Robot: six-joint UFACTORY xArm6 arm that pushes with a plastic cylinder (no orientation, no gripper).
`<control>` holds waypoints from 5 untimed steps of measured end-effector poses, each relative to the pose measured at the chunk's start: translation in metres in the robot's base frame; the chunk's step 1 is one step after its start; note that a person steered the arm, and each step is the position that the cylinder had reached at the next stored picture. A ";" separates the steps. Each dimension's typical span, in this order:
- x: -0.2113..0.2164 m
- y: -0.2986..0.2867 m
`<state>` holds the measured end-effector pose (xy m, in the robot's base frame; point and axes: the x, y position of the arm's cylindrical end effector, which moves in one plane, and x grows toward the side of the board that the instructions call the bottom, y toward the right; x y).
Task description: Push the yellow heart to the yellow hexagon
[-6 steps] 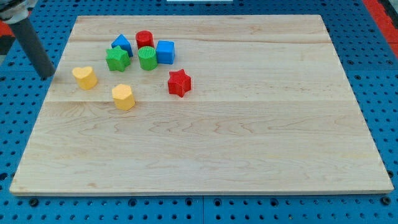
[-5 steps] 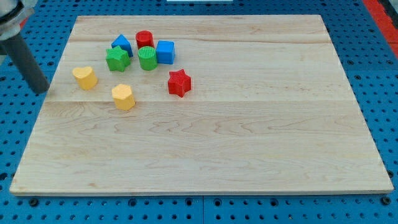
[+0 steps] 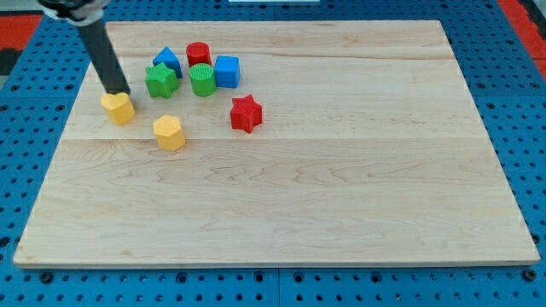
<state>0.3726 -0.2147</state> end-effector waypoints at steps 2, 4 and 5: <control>0.028 0.010; 0.028 -0.013; 0.044 -0.044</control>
